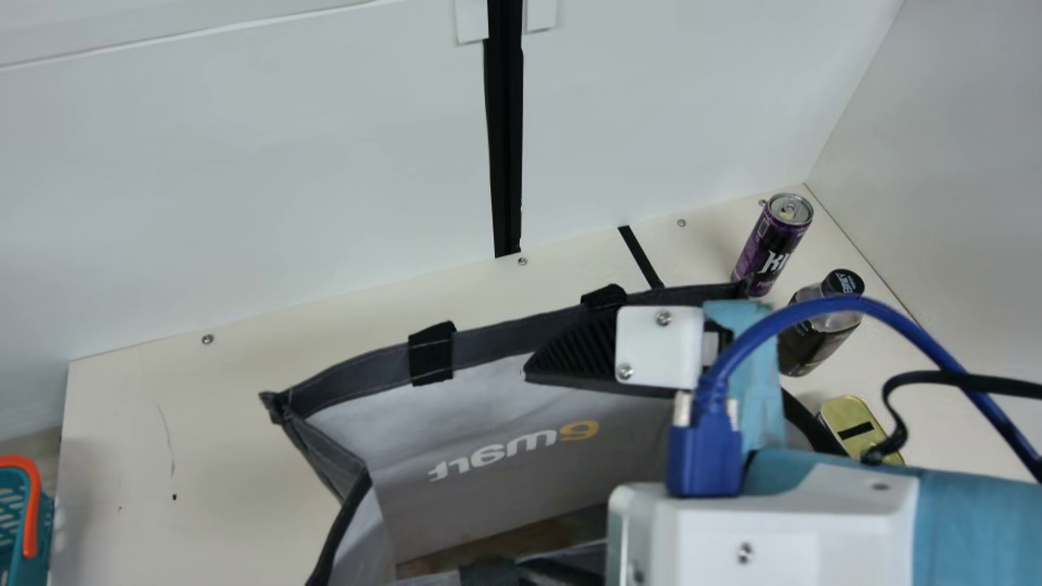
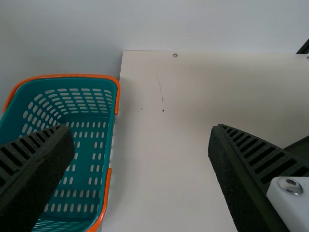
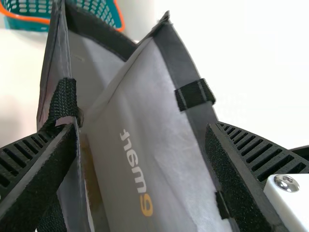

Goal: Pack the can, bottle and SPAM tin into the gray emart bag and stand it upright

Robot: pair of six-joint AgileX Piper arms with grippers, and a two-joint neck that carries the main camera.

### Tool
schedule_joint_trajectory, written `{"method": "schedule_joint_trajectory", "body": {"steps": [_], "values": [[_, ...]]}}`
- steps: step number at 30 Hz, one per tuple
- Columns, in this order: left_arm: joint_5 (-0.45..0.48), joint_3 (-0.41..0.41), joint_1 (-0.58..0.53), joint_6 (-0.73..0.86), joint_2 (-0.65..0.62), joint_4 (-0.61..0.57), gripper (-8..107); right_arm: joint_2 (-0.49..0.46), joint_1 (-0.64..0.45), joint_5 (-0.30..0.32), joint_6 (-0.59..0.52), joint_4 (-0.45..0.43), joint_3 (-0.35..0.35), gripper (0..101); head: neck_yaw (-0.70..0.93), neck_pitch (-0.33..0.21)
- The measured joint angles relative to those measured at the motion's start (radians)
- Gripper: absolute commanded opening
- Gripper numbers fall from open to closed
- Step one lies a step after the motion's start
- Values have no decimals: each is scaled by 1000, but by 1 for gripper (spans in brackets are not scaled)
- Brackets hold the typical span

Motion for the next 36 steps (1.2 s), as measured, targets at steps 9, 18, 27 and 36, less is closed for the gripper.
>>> {"method": "schedule_joint_trajectory", "body": {"steps": [9,18,27,36], "values": [[0,0,0,0,0,0,90,-8,-30,-1,30,10,-57,95,0,0],[0,0,0,0,0,0,90,-2,-88,0,62,1,-122,95,0,0],[0,0,0,0,0,0,90,26,-252,0,84,-15,-205,95,0,0],[0,0,0,0,0,0,90,66,-442,-1,113,8,-269,95,0,0]]}}
